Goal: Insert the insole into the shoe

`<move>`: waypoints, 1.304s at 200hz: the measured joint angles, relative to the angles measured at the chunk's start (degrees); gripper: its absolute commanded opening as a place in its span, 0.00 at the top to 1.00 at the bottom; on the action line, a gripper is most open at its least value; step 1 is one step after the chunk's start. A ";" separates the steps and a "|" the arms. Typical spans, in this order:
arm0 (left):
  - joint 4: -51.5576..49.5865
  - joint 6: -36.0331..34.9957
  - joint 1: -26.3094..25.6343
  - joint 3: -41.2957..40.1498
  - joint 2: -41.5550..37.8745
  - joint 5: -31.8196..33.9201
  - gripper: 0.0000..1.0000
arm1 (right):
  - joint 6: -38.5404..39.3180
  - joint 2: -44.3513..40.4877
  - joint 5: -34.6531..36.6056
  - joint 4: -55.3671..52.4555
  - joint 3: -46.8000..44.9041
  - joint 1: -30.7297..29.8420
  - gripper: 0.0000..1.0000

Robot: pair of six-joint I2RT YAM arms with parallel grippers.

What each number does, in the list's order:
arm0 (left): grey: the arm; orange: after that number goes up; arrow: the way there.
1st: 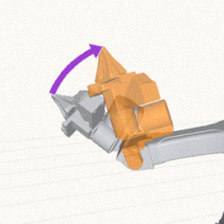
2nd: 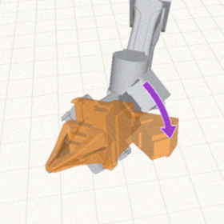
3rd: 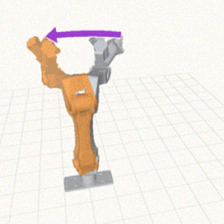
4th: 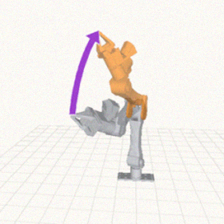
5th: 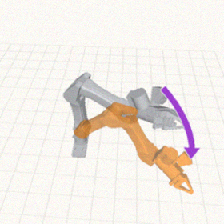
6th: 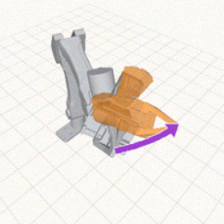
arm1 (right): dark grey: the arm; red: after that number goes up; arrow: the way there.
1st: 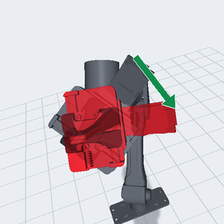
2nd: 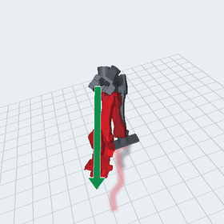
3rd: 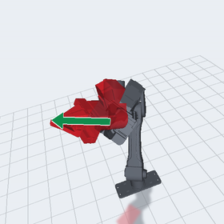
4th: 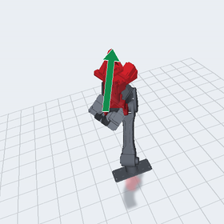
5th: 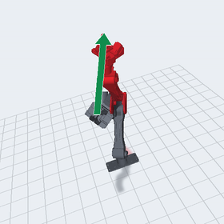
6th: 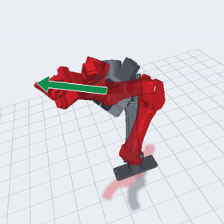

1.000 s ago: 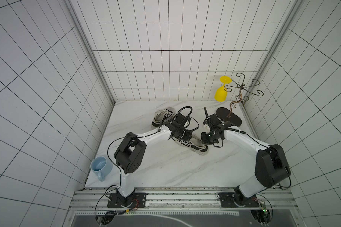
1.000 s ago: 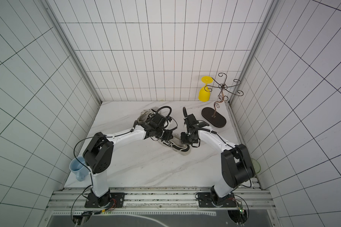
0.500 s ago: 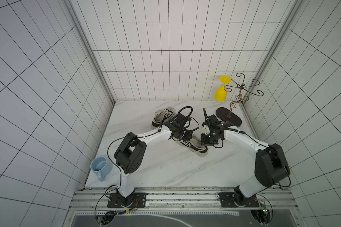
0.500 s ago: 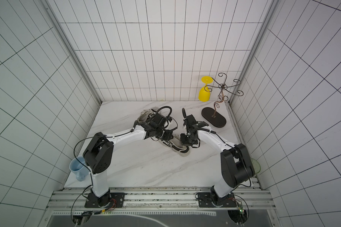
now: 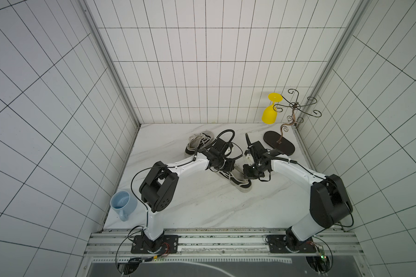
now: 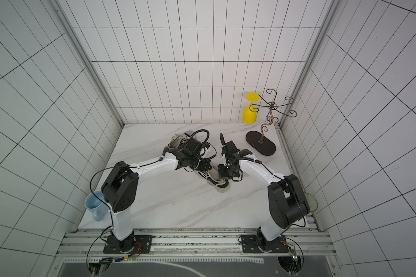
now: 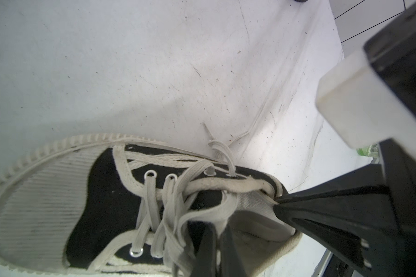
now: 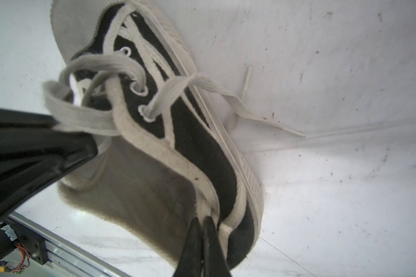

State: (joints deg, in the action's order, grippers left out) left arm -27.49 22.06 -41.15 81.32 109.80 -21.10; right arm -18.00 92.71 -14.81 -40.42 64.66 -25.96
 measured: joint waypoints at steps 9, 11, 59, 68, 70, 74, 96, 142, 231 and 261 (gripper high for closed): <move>0.00 0.00 0.00 0.00 0.00 -0.31 1.00 | 0.04 0.85 0.74 0.63 0.00 -0.17 1.00; 0.00 0.00 -0.02 0.00 0.00 -0.37 1.00 | 0.02 0.98 0.90 0.70 0.00 -0.24 1.00; -0.11 -0.35 -0.07 0.00 0.00 -0.76 1.00 | 0.31 2.51 9.68 1.14 -0.09 -2.56 0.98; -0.15 -0.52 -0.09 0.00 0.00 -0.76 1.00 | 0.61 2.75 11.85 1.07 -0.09 -2.91 0.91; -0.17 -0.57 -0.09 0.00 0.00 -0.76 1.00 | 0.66 2.80 12.17 1.07 -0.09 -2.99 0.89; -0.20 -0.63 -0.11 0.00 0.00 -0.74 1.00 | 0.87 2.91 12.98 1.05 -0.09 -3.17 0.85; -0.17 -0.70 -0.11 0.00 0.00 -0.70 1.00 | 2.34 3.98 16.63 1.84 -0.26 -4.17 0.71; -0.09 -1.05 -0.04 0.00 0.00 -0.76 1.00 | 2.29 4.81 18.45 4.48 -1.01 -5.60 0.56; -0.37 -1.36 -0.11 0.00 0.28 1.38 1.00 | -1.60 -2.16 13.86 -0.48 2.71 -0.68 0.42; -0.44 -1.36 -0.11 0.00 0.28 1.64 1.00 | -1.33 -3.76 13.33 -1.42 2.69 0.44 0.42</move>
State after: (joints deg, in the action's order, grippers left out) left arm -27.92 20.71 -41.25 81.32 110.08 -19.46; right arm -19.33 88.95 -1.48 -41.85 67.35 -25.52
